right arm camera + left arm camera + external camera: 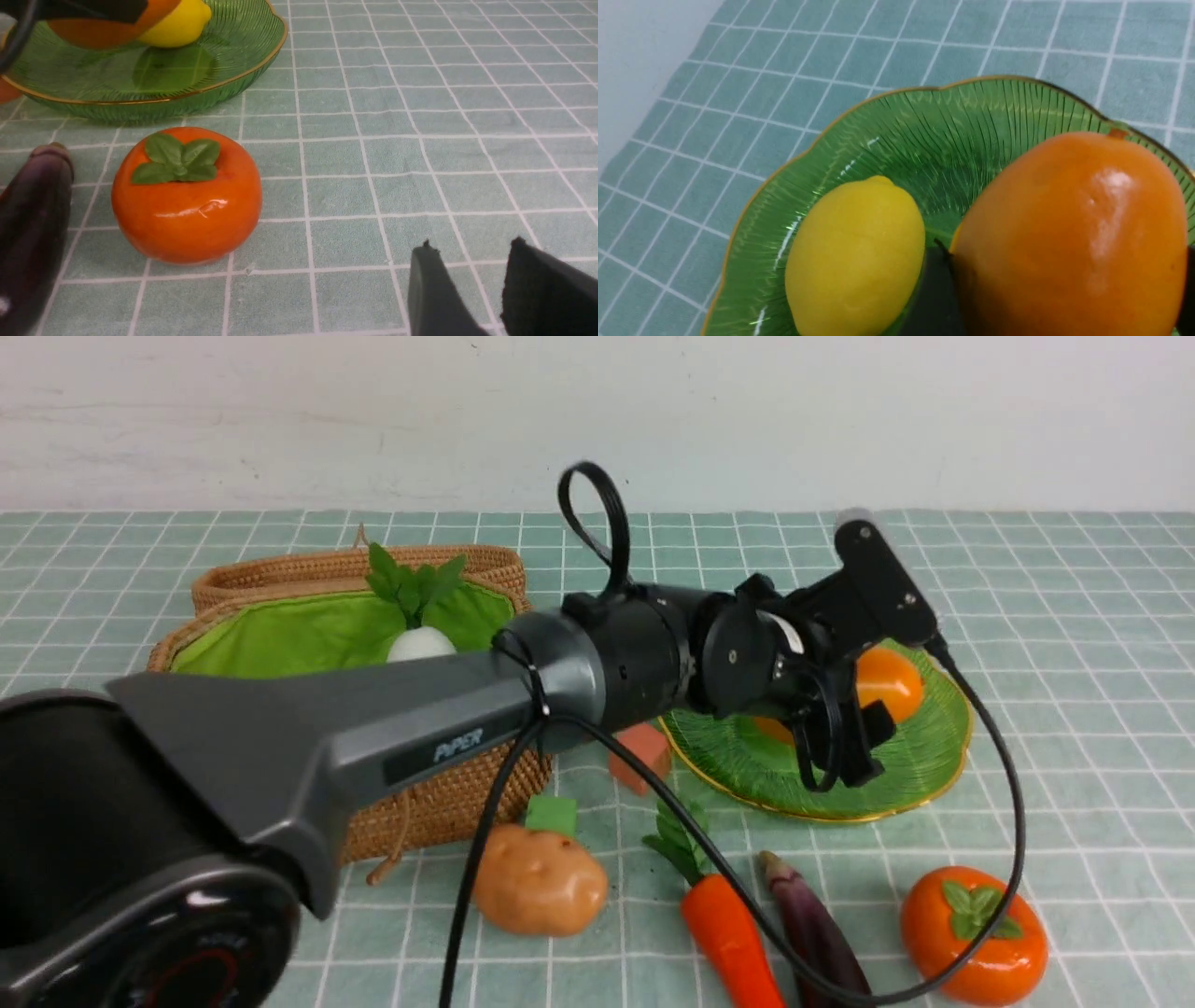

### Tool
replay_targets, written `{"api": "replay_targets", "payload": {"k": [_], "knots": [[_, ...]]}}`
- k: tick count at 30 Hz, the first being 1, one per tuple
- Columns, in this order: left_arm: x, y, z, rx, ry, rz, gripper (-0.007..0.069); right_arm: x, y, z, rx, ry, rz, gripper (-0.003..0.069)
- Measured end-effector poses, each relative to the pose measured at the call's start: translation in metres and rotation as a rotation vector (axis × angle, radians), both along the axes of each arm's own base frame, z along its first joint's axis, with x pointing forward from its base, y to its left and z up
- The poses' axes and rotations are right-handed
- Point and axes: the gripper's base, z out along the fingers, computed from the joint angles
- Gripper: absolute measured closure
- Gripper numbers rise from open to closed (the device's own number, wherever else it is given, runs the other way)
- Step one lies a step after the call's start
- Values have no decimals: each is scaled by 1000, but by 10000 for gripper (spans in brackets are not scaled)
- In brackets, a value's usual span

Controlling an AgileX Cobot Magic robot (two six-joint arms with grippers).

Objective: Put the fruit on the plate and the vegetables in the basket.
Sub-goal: Grab the mango with your left arm and place it on the right plate

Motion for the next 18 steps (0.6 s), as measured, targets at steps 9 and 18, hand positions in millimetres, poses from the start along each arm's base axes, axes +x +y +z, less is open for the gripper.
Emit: {"api": "replay_targets", "payload": {"k": [9,18], "knots": [[-1,0,-10,30,49,-9,48,0,0,0,0,0,0,417],[-9,8,8,12,161,14,-40,0,0,0,0,0,0,417]]}}
